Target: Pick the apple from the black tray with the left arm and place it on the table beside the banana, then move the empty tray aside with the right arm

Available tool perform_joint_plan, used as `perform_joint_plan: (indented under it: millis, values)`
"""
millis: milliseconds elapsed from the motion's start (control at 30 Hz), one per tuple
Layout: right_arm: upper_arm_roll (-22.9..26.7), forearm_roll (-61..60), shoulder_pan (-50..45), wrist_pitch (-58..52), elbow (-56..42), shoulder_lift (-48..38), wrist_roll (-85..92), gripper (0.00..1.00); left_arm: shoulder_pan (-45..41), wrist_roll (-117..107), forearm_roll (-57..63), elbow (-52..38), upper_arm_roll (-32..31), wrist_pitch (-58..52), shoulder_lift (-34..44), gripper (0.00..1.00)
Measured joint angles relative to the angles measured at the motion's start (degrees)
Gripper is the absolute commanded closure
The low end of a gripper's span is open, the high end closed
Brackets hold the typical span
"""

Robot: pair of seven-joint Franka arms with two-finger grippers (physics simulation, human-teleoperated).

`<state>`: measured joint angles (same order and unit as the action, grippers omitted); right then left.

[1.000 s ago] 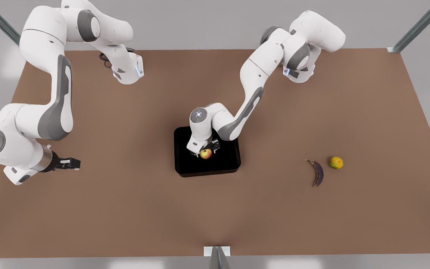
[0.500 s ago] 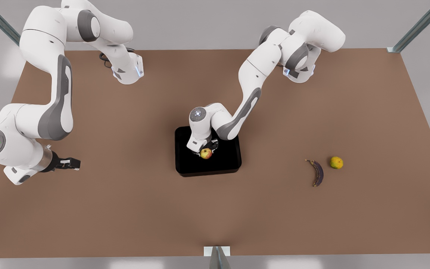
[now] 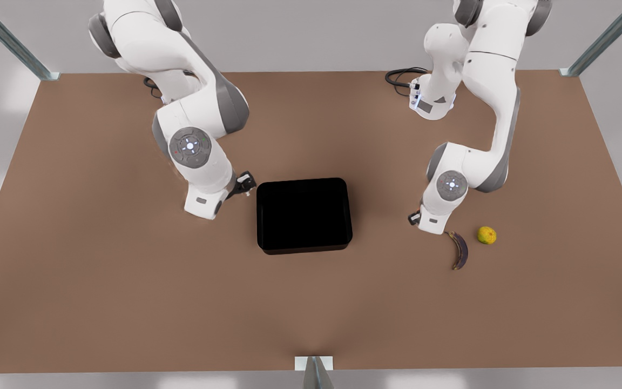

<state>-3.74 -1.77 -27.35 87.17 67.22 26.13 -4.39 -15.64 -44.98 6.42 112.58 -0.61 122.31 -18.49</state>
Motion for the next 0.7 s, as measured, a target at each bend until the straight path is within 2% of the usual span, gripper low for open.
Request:
perform_joint_plan:
  millis: [33,67,100,300,367,467,600,700]
  values:
    - [-1.02,-0.19,-0.24,0.11,-0.07,0.80,-2.24,0.00,0.50,1.97,-0.03,0.01,0.00,1.35,-1.42,0.28]
    - [-1.52,-0.54,-0.27,0.21,0.04,1.61,-4.55,0.00,0.69,3.80,-0.06,0.02,0.00,2.66,-2.61,0.21]
    - [-1.68,-1.84,-0.01,0.56,0.69,2.31,-6.80,0.00,0.70,5.55,-0.13,0.11,0.00,3.78,-3.12,0.00]
    - [-1.79,-5.80,1.10,5.78,8.05,5.92,-18.78,0.00,0.37,13.88,-0.15,-0.37,-0.09,6.85,-1.76,0.00]
    - [-1.79,-6.19,1.04,7.53,8.30,7.70,-22.01,0.00,0.39,16.04,-0.18,-4.76,-0.20,3.28,2.87,0.00]
    - [-1.79,-6.14,1.50,10.54,10.75,9.63,-25.72,0.01,0.88,19.68,-0.97,-13.35,0.07,-4.16,5.86,0.00]
    - [-1.79,-6.12,2.66,14.43,15.20,9.38,-28.45,0.01,8.49,25.00,-4.81,-15.42,1.22,-11.70,12.23,0.00]
    - [-2.01,-6.09,2.67,17.77,18.85,9.69,-29.54,0.01,8.59,27.66,-5.93,-15.32,0.94,-15.27,13.02,0.00]
